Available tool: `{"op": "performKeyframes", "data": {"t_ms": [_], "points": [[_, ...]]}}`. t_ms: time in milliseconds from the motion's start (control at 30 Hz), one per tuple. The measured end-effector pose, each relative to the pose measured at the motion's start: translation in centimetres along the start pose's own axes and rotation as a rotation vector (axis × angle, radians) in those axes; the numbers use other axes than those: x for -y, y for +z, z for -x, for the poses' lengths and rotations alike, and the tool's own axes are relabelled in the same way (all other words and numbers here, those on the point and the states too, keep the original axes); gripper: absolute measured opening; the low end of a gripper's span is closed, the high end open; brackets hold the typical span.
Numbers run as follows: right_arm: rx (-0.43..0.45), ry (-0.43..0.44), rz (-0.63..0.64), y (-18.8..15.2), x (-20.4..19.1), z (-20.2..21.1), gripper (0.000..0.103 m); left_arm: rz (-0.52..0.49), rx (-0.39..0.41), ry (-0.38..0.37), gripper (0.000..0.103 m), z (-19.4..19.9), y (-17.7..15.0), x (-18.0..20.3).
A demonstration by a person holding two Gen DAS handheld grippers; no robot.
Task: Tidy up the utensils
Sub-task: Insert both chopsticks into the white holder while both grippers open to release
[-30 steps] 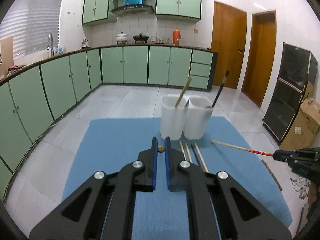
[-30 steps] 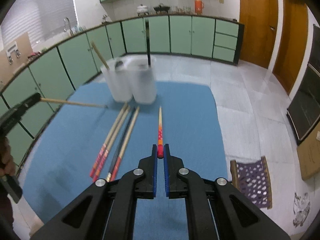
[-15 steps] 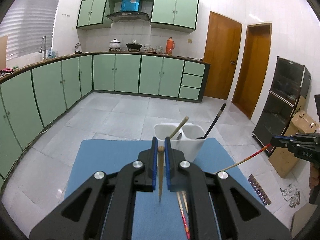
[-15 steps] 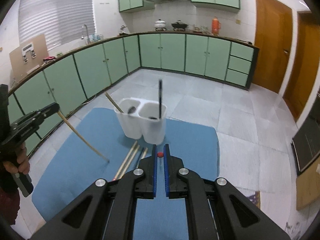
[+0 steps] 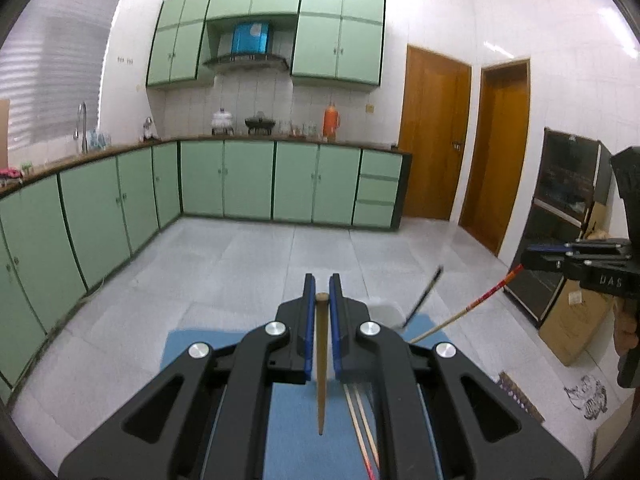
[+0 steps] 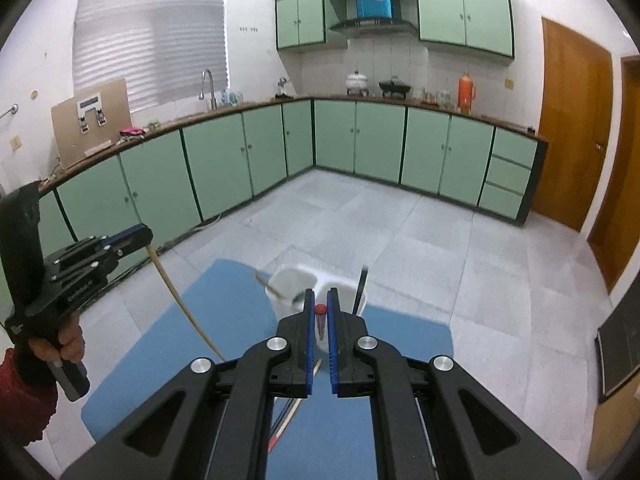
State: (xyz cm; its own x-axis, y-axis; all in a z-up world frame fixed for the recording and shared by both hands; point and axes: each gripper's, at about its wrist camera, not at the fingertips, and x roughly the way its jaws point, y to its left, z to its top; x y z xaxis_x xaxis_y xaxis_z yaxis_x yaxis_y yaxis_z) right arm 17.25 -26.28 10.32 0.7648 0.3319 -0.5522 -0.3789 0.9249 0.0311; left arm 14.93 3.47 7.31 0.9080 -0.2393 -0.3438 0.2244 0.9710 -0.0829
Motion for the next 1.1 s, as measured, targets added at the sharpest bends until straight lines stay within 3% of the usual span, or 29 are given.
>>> {"op": "performKeyframes", "data": {"t_ms": [267, 467, 600, 800, 1000, 1100], "points": [[0.026, -0.003, 0.004, 3.4, 0.6, -1.2, 0.006, -0.047, 0.129, 0.008, 0.006, -1.6, 6.3, 2.0], [0.050, 0.061, -0.033, 4.4, 1.8, -1.3, 0.006, -0.038, 0.158, -0.005, 0.006, -4.0, 8.7, 3.0], [0.068, 0.037, -0.022, 5.3, 2.3, -1.3, 0.006, -0.049, 0.165, 0.000, 0.006, -6.1, 9.1, 3.6], [0.044, -0.038, 0.016, 5.7, 1.7, -4.4, 0.006, -0.037, 0.144, -0.024, 0.006, -9.6, 8.3, 4.5], [-0.021, -0.037, 0.009, 4.2, 1.2, -8.6, 0.006, -0.049, 0.027, -0.034, 0.007, -13.3, 5.9, 4.4], [-0.031, -0.034, 0.012, 3.4, 1.2, -9.2, 0.007, -0.054, -0.013, -0.038, 0.015, -13.8, 4.6, 4.0]]}}
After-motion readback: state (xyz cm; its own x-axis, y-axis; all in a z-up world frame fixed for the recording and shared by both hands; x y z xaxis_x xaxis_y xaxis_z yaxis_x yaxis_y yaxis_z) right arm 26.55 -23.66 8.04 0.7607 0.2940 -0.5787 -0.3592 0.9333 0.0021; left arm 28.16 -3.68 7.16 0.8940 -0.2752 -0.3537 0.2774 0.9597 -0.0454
